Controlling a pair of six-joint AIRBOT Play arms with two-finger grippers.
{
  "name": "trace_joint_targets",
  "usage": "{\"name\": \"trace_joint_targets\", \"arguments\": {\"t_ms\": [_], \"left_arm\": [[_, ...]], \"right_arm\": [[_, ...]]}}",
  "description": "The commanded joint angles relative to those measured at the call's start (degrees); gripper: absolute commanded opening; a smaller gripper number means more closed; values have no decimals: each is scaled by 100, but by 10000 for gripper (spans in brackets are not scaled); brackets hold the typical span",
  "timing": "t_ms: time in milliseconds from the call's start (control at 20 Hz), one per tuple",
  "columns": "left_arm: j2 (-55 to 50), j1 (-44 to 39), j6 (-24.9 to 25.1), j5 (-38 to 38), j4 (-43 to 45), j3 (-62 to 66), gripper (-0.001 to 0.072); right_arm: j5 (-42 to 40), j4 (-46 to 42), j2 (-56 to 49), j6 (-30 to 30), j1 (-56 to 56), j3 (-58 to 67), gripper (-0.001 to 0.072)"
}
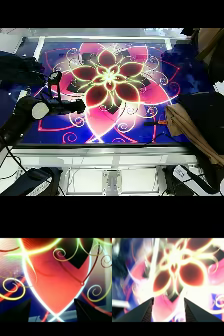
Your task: Fold the clothes and pants, and hang the long-sleeved shirts on hangers.
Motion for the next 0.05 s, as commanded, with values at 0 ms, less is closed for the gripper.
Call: {"name": "trace_joint_targets", "arguments": {"t_ms": [0], "left_arm": [[-2,7,-2,0,2,2,616]], "right_arm": [[122,-975,4,-31,1237,9,444]]}}
